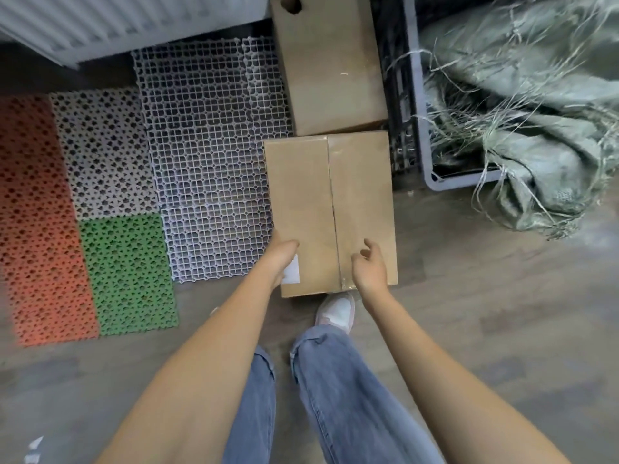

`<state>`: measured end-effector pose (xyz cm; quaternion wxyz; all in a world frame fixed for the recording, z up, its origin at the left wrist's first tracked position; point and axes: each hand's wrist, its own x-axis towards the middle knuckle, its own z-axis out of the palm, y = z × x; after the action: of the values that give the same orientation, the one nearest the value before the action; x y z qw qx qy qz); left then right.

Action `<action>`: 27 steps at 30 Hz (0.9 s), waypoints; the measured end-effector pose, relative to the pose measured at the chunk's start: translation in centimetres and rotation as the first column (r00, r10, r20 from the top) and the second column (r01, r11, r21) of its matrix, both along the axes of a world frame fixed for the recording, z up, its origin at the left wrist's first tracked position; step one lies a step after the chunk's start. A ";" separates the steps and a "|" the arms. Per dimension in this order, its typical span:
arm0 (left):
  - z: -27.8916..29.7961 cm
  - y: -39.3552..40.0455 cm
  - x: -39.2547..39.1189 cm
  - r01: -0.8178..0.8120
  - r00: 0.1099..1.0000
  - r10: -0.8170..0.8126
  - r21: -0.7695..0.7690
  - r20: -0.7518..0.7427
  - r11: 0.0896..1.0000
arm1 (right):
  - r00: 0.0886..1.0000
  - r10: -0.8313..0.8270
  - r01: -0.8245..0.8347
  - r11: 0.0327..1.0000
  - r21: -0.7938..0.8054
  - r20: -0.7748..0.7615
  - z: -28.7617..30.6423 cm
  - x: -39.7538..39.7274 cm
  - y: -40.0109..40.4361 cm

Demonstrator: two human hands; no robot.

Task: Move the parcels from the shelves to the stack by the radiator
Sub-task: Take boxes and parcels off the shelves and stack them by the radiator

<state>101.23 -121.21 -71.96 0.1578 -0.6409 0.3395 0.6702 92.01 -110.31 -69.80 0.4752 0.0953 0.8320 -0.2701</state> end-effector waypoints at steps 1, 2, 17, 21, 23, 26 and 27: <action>0.1 0.1 -0.2 -0.021 1.000 0.021 0.035 -0.018 0.999 | 1.000 -0.012 0.012 1.000 0.008 -0.013 0.0 0.3 0.1; 0.3 0.3 -0.3 -0.029 0.999 0.031 0.056 -0.033 0.998 | 1.000 -0.007 0.007 1.000 0.002 -0.027 0.1 0.5 0.0; 18.8 -2.1 8.6 0.477 0.868 -0.495 -0.218 -0.034 0.851 | 0.961 0.242 -0.258 0.958 -0.125 -0.135 21.0 4.6 -6.4; 30.9 -5.8 15.4 0.442 0.897 -0.423 -0.243 0.129 0.864 | 0.893 0.418 -0.444 0.878 -0.179 -0.168 32.9 6.7 -10.4; 37.7 -7.4 18.3 0.375 0.926 -0.334 -0.324 0.177 0.868 | 0.847 0.497 -0.530 0.817 -0.225 -0.190 38.7 8.0 -12.2; 47.8 -8.0 22.2 0.288 0.954 -0.206 -0.484 0.218 0.826 | 0.717 0.655 -0.697 0.670 -0.256 -0.237 46.5 10.3 -14.4; 50.8 -7.6 23.5 0.250 0.963 -0.151 -0.534 0.222 0.808 | 0.646 0.716 -0.763 0.588 -0.270 -0.264 48.8 11.3 -14.9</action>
<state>124.76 -128.80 -21.14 0.0624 -0.6737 0.5711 0.4648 103.35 -125.23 -20.96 0.4989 -0.3649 0.7603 -0.1995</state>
